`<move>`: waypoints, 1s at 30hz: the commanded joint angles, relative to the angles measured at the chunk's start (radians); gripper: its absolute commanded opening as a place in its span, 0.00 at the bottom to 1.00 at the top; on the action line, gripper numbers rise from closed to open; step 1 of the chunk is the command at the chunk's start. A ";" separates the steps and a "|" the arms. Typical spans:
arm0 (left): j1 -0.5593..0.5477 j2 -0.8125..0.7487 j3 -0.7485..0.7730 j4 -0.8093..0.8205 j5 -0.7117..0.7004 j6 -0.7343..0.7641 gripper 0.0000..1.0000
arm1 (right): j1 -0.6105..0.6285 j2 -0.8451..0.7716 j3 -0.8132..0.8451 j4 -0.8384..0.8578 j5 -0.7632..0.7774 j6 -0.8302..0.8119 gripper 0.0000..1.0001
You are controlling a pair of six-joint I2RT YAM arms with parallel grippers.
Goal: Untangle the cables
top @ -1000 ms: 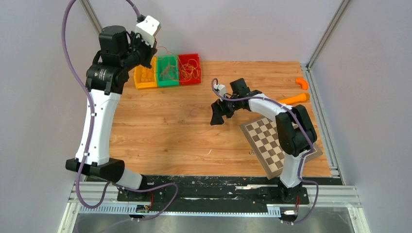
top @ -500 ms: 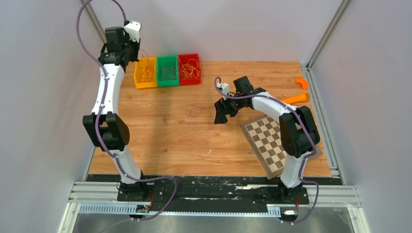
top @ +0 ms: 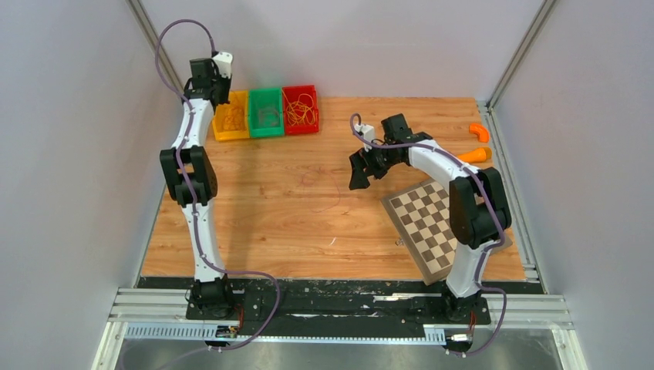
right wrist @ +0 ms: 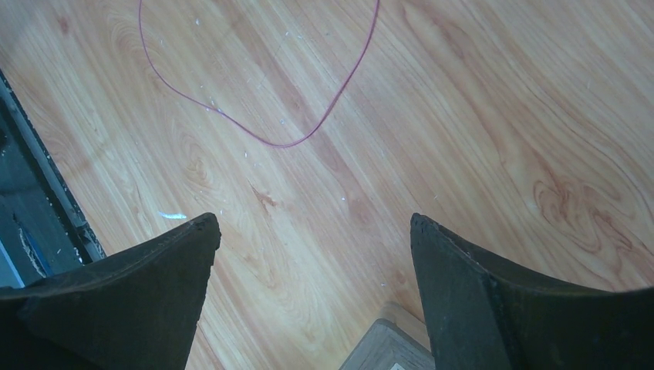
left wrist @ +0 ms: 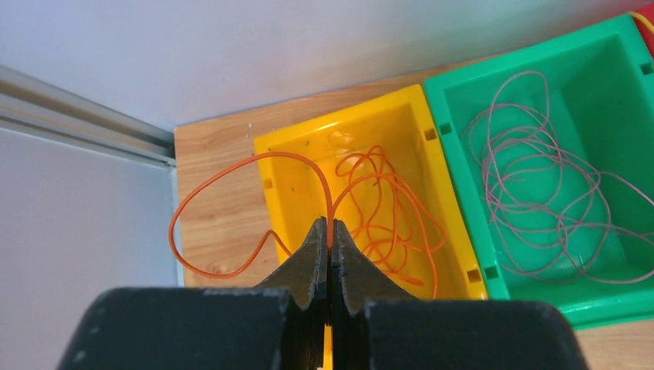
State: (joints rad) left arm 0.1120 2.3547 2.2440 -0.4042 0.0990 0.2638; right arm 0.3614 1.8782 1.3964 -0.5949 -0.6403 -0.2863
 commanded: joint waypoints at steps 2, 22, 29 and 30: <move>0.005 -0.038 0.077 0.163 -0.014 0.004 0.00 | 0.002 0.006 0.034 -0.011 0.005 -0.027 0.92; 0.004 -0.017 -0.072 0.214 -0.043 0.110 0.00 | -0.023 0.045 0.067 -0.038 -0.012 -0.025 0.92; 0.004 0.065 -0.002 0.055 0.048 0.040 0.02 | -0.035 0.042 0.063 -0.040 -0.018 -0.023 0.92; 0.003 0.073 0.003 0.048 0.047 0.038 0.05 | -0.037 0.042 0.063 -0.042 -0.018 -0.023 0.92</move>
State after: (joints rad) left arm 0.1112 2.3856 2.1815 -0.2794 0.1055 0.3397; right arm 0.3332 1.9266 1.4391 -0.6399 -0.6373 -0.2947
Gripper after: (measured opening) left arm 0.020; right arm 0.919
